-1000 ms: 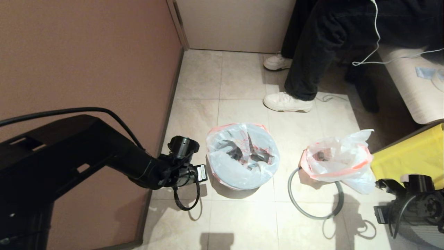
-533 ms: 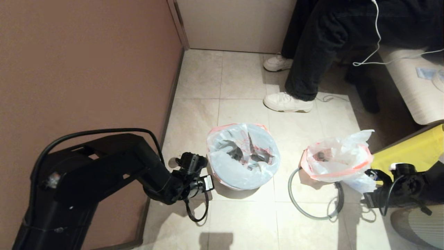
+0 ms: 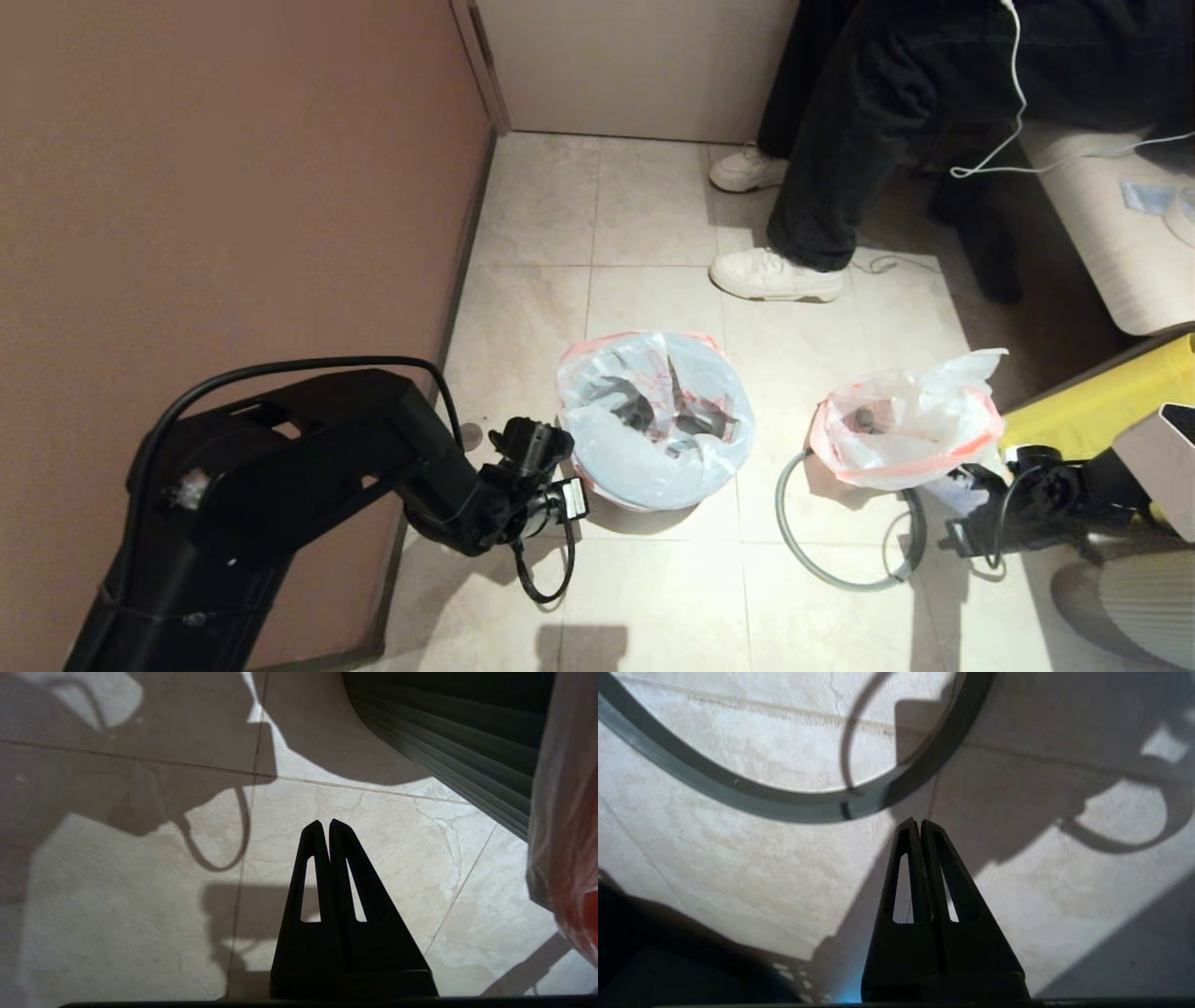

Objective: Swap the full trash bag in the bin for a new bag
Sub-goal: Place the trash can ring on the trash can

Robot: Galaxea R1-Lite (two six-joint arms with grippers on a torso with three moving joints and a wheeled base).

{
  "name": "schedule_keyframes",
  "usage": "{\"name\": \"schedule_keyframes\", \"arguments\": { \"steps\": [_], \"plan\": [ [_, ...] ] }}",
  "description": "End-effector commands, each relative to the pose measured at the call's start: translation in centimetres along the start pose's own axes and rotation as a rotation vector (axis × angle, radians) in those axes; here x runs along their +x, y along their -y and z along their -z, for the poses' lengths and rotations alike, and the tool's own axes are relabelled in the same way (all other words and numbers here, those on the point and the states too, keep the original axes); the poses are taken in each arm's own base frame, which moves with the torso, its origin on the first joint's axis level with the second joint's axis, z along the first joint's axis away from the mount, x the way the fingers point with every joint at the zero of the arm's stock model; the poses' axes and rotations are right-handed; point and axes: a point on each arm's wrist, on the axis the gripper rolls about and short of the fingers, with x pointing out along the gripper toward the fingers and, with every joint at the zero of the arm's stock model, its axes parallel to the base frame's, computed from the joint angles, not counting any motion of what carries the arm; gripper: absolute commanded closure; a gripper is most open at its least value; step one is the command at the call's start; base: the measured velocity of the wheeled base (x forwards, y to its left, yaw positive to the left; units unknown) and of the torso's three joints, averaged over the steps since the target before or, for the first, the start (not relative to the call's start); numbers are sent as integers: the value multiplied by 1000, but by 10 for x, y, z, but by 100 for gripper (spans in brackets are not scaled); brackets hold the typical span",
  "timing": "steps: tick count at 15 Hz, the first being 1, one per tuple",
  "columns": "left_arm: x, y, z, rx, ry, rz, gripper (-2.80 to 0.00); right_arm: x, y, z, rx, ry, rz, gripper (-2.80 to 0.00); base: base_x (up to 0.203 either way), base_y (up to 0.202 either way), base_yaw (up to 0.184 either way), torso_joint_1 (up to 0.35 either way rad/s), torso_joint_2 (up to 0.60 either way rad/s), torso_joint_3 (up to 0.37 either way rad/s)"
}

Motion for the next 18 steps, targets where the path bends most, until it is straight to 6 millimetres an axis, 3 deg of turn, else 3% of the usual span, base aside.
{"name": "schedule_keyframes", "arguments": {
  "steps": [1, 4, 10, 11, 12, 18],
  "plan": [
    [2, 0, 1, -3, 0, -1, 0, 24, -2, 14, -9, -6, -7, -280, 0, 0, 0, 0, 0, 0],
    [2, 1, 0, -3, 3, 0, 0, 45, -9, 13, -48, 23, 15, -280, 0, 0, 0, 0, 0, 0],
    [4, 1, -1, -3, 6, 2, 0, 71, 0, -3, -87, 100, 141, -280, 0, 0, 0, 0, 0, 0],
    [5, 1, -1, -4, 8, 1, 0, 76, 1, -3, -90, 110, 159, -61, 0, 0, 0, 0, 0, 0],
    [5, 1, -1, -4, 8, 2, 0, 80, 2, -4, -94, 116, 178, 0, 0, 0, 0, 0, 0, 0],
    [5, 0, -2, -7, 12, -1, 0, 85, -2, 6, -84, 38, 211, 0, 0, 0, 0, 0, 0, 0]
  ]
}}
